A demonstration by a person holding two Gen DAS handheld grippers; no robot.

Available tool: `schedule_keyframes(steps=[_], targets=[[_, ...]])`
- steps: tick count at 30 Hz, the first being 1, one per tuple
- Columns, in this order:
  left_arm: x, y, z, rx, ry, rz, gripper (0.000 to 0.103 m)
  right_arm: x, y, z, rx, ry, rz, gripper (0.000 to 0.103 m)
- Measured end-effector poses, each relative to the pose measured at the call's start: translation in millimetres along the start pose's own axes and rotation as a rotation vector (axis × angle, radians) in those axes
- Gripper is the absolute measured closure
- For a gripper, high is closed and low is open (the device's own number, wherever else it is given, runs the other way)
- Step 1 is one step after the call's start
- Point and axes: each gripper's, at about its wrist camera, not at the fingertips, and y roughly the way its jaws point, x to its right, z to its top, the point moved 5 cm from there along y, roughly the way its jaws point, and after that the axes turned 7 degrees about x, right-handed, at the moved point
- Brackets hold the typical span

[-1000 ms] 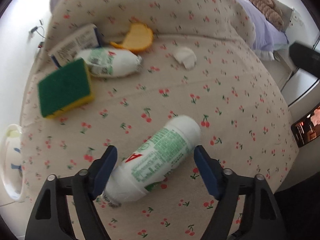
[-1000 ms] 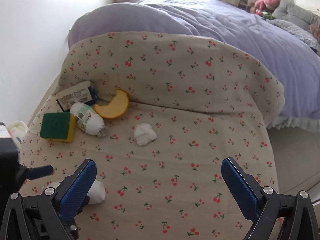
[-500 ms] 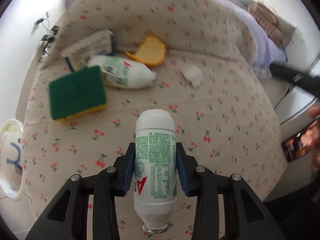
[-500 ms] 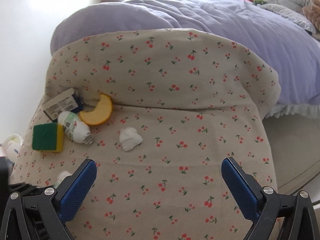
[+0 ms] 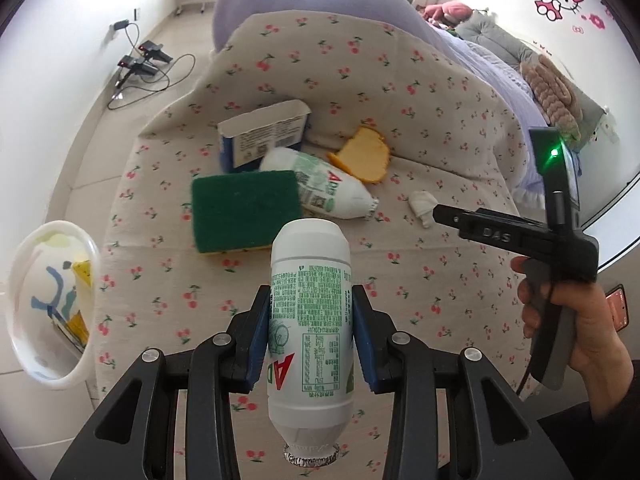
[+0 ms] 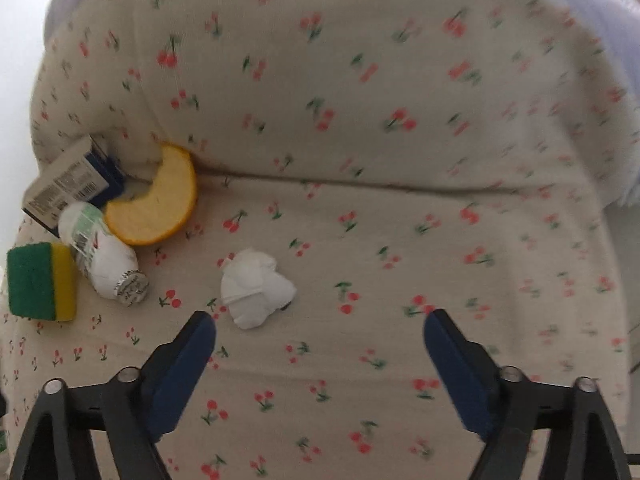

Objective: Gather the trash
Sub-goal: 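Grasp the white tissue ball with the right tool while the left holds the bottle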

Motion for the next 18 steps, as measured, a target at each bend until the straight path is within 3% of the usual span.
schedule_keyframes(steps=[6, 10, 16, 18], targets=[[-18.4, 1.2, 1.2, -0.004, -0.016, 0.015, 0.063, -17.7, 21.5, -2.0, -0.024, -0.045, -0.035, 0.030], [-26.1, -1.7, 2.7, 0.001, -0.036, 0.017, 0.063, -26.7, 31.1, -3.2, -0.026, -0.075, -0.067, 0.044], [-32.4, -6.1, 0.4, 0.003, -0.046, 0.023, 0.063, -39.7, 32.2, 0.5, -0.002, -0.110, -0.068, 0.077], [-34.2, -7.9, -0.6, 0.004, -0.048, 0.027, 0.063, -45.6, 31.4, -0.7, 0.003, -0.123, -0.069, 0.082]])
